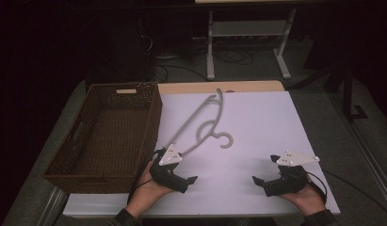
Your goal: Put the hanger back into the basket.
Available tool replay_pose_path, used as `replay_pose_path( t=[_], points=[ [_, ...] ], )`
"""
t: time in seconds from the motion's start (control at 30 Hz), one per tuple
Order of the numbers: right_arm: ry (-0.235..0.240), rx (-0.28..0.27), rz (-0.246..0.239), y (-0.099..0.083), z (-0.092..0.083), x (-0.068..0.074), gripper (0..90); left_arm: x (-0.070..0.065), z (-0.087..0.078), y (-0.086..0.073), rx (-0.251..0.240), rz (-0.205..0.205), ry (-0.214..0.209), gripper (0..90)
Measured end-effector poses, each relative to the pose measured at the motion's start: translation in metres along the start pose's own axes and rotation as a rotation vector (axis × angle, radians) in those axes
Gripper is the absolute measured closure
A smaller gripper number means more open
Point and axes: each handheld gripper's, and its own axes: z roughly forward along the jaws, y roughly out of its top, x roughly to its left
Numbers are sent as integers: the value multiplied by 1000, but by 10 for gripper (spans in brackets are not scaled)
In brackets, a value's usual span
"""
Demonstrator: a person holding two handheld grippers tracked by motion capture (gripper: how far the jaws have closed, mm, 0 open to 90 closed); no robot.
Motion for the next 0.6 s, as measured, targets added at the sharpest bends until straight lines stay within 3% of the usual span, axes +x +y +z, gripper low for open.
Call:
replay_pose_path(
  t=[0.3, 0.6],
  points=[
    [6, 2, 5, -1, 1, 0, 0, 2, 0, 3, 2, -13, 2, 76],
    [5, -4, 12, -1, -1, -1, 0, 12, 10, 18, -5, -45, 48, 189]
  ],
)
